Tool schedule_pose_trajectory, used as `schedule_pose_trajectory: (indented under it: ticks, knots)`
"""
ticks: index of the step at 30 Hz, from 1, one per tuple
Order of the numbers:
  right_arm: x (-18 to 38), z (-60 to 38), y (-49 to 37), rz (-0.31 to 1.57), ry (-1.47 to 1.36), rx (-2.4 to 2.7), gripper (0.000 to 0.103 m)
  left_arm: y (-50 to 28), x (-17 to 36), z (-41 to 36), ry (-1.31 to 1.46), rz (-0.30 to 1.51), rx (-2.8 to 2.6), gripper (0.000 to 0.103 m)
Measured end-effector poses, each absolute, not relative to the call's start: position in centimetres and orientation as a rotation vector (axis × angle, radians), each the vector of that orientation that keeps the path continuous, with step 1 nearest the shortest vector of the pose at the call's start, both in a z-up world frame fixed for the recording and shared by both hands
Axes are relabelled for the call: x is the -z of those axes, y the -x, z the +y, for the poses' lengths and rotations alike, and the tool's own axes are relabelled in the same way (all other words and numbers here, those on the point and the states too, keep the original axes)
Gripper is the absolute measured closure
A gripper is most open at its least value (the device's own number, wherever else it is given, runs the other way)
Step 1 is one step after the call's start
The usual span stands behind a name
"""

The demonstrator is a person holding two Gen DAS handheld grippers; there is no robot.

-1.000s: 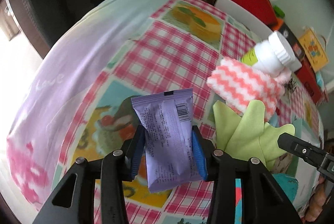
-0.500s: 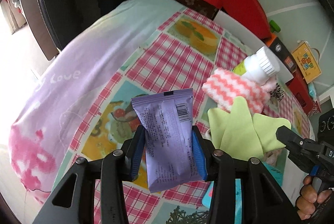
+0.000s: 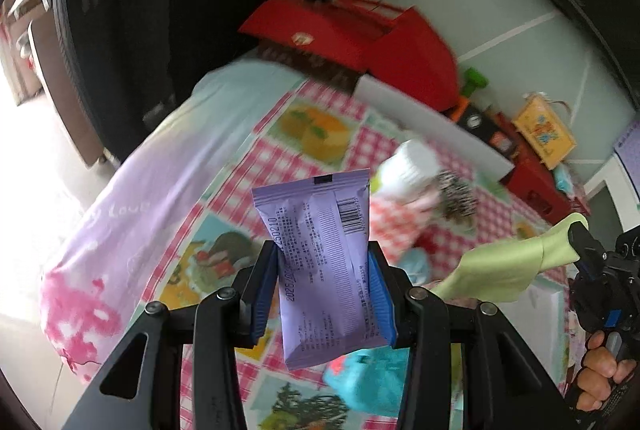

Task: Organize soft objects
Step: 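Carry the packet and green cloth toward the white tray with both tools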

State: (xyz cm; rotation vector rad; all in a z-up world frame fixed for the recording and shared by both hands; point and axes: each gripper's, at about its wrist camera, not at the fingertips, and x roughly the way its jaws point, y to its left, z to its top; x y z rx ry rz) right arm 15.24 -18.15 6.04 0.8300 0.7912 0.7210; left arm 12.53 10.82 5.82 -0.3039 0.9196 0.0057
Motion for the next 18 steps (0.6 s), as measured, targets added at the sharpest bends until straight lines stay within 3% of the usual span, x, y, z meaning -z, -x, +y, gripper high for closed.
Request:
schedule_pose_trajectory:
  ticks: [9, 18]
  knots:
    - [-10.9, -26.9, -9.0, 0.547, -0.823, -0.55, 0.102, -12.4, -10.7, 2.9, 0.221, 0.826, 0.154, 0.058]
    - [-13.0, -34.9, -3.3, 0.418, -0.798, -0.319, 0.102, -13.2, -9.7, -7.2, 0.141, 0.87, 0.319, 0.058]
